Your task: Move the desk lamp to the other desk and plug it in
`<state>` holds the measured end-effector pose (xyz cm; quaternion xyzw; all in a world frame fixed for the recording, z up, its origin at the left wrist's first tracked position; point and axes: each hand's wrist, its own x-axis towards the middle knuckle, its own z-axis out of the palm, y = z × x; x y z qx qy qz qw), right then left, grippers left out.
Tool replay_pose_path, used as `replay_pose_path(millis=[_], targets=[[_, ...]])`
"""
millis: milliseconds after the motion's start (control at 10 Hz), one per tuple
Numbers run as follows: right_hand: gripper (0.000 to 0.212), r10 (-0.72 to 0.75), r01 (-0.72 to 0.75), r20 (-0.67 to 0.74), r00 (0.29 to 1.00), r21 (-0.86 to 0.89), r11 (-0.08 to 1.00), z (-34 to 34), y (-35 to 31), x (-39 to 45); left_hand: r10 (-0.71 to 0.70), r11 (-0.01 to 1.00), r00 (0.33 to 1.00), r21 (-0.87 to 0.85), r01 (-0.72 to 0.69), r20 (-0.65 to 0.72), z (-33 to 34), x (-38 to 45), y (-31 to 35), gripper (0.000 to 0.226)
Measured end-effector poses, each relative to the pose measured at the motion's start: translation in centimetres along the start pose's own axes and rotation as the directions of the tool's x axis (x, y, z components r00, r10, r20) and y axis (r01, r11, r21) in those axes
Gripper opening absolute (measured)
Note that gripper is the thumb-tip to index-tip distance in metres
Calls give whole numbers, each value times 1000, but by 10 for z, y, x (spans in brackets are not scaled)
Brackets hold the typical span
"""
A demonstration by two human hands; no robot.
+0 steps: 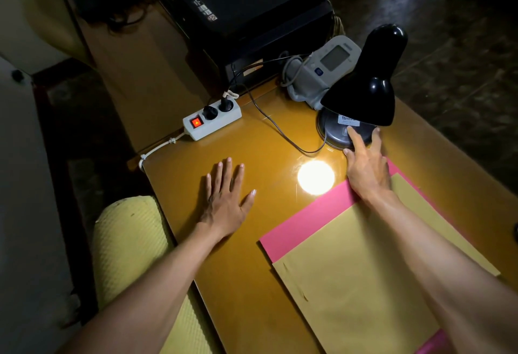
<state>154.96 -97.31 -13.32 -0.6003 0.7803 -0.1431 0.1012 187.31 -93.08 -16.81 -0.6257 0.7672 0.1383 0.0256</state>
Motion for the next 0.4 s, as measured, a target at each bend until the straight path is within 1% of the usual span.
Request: replay_pose_path(millis=[100,200,300,400], targets=[[55,7,-6,36,999,-26,1000,-5,-3,1,-2,1000,1000,-4,2,7,-1,0,0,77],[61,-77,79,71,995,-37,996,-6,-4,5,-10,1000,999,-13,11,32,-2,-1,-1,76],[62,-68,80,160,985,-68,994,-13,-7,5,-2,999,998,-32,4,63,-6,-2,-1,75],[67,20,-39,219,975,82,996,-19,-12,-4,-7,999,988,-37,13,153,-19,3,1,75]])
